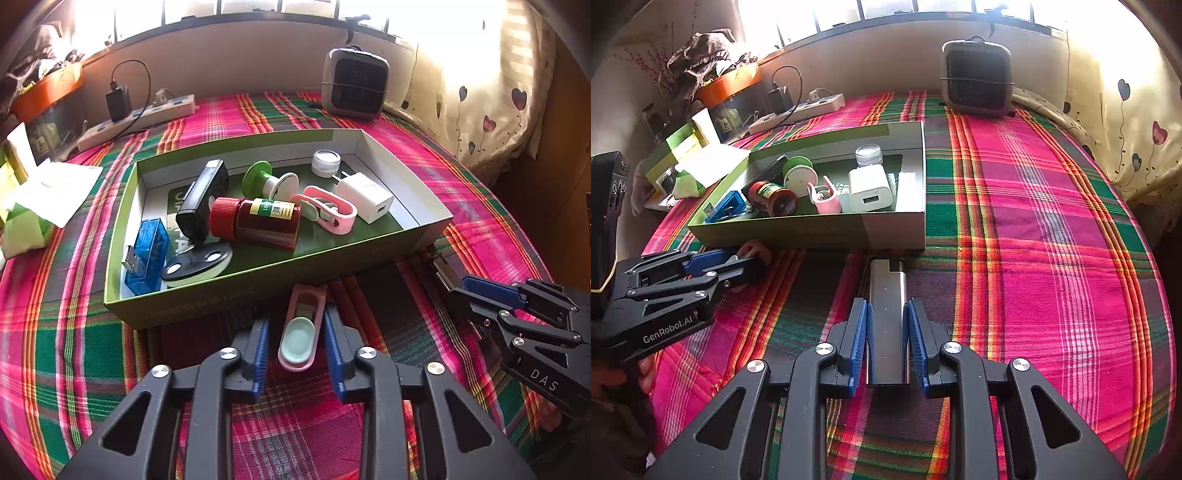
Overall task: Organize rigid objects
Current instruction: 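Grasp the pink holder with the left tool while the right tool holds the strip, then lift both held items and carry them over the tray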
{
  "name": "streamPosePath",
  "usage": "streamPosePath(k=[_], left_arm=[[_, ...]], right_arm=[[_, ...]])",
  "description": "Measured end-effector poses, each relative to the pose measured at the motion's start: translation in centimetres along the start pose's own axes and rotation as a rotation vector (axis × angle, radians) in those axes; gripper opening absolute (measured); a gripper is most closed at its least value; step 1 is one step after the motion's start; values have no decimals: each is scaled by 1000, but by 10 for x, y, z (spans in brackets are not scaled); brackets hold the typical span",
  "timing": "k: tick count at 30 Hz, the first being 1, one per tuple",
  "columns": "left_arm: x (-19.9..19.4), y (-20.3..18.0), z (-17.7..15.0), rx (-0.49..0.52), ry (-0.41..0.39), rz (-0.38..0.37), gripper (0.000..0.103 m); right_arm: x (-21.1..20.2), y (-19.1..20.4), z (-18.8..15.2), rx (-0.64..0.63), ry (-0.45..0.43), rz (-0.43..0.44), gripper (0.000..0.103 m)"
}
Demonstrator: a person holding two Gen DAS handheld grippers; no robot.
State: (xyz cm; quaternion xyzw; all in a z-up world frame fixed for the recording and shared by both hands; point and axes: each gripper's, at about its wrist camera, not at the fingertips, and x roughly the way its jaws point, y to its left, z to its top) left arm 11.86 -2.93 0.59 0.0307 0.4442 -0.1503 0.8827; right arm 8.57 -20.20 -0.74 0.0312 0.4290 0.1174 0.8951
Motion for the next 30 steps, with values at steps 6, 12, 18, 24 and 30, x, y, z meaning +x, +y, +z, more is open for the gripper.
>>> streamPosePath(k=[6,12,18,24,30], left_arm=[[-1,1,-1,-4,-3,-6,17],[-5,1,-3,-7,-15,-13,17],[-8,0,-3,-8,-21,-13,17],[-10,0,-4,-10,-26,-16,17],[-12,-1,-5,-10,-30,-16,17]], right_arm=[[0,0,1,0,2,-1,24],[-1,1,1,0,0,-3,24],[-2,0,1,-2,-2,-5,24],[-2,1,1,-2,-3,-6,24],[-2,1,0,-2,-2,-5,24]])
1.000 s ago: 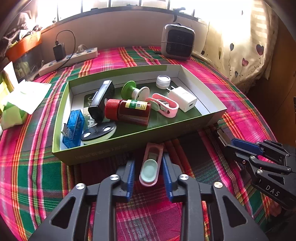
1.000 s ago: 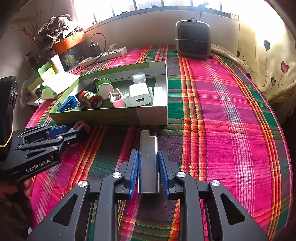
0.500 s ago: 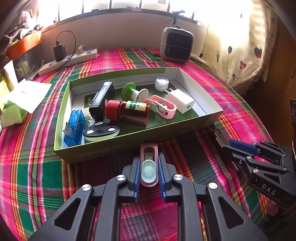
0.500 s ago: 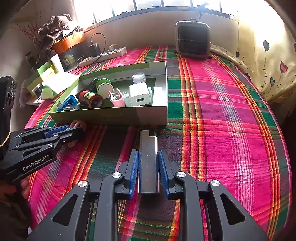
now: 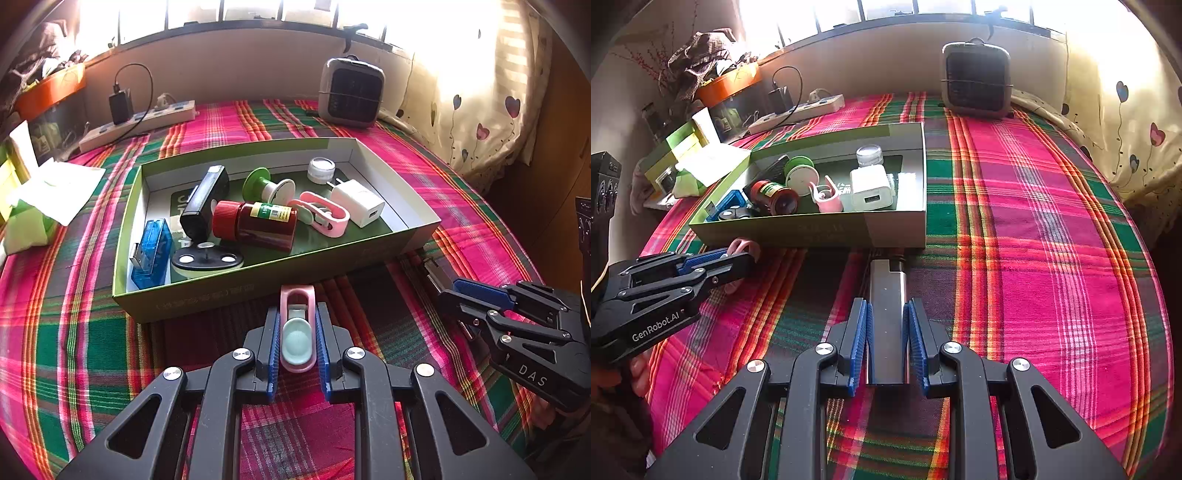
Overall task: Organize rigid objects
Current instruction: 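Lift both held items and carry them over the tray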
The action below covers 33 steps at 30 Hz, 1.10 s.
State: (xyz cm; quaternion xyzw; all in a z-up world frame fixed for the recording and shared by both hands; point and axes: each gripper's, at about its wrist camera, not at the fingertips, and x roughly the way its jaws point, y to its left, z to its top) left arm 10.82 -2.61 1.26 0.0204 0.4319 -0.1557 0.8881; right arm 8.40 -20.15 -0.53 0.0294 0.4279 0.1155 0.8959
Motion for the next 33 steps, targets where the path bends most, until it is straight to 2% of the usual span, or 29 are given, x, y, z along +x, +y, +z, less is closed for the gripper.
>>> streamPosePath(k=[33], left_arm=[[-19,-1,-6,9,-59,-1,17]], right_arm=[[-3,11,-2,-19,-9,30,24]])
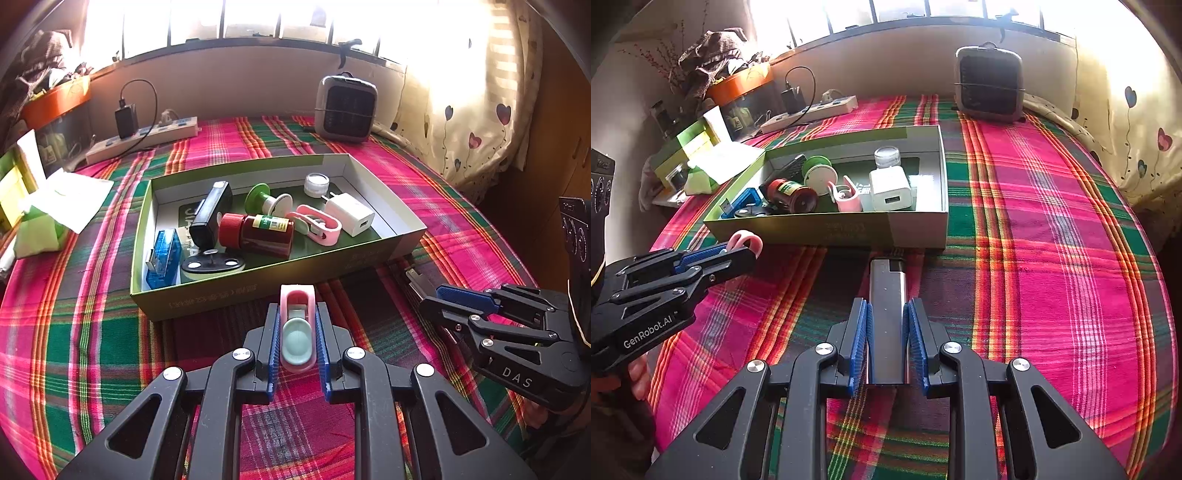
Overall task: Organize rigid objects
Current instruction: 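Lift both held items and carry them over the tray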
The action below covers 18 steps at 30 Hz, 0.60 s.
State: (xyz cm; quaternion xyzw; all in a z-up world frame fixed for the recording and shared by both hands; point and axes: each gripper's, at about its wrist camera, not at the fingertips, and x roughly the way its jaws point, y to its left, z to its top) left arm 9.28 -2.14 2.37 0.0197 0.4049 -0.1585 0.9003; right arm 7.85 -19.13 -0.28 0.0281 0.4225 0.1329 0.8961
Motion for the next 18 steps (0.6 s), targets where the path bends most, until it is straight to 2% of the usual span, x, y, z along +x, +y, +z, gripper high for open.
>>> streamPosePath(k=[18], left_arm=[[-14,3,9,7,-37,5,17]], right_arm=[[-13,12,16,-30,-54,26,24]])
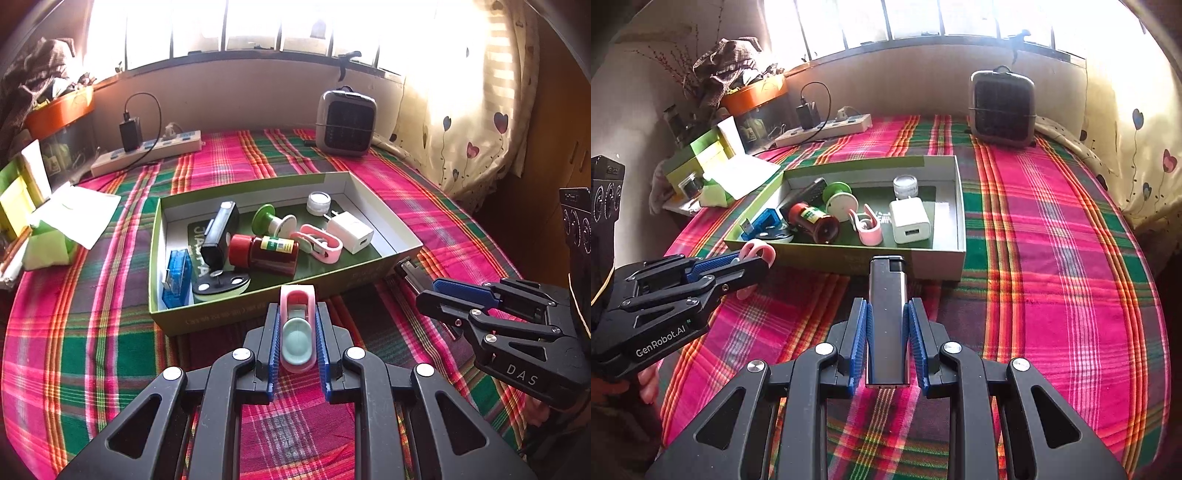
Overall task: Organize rigid objects
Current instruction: 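Lift both held items and carry them over the tray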
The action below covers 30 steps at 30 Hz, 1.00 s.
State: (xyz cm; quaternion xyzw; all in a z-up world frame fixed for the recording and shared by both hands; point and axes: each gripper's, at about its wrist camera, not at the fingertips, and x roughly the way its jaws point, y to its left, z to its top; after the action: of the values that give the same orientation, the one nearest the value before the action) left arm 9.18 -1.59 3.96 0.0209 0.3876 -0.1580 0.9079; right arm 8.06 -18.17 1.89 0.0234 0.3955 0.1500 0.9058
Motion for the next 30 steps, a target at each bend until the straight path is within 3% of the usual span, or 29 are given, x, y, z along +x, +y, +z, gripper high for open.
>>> streamPosePath(k=[30], left_arm=[[3,29,40,-47,-35,17,17]], right_arm=[[4,-2,50,-32,-61,4,24]])
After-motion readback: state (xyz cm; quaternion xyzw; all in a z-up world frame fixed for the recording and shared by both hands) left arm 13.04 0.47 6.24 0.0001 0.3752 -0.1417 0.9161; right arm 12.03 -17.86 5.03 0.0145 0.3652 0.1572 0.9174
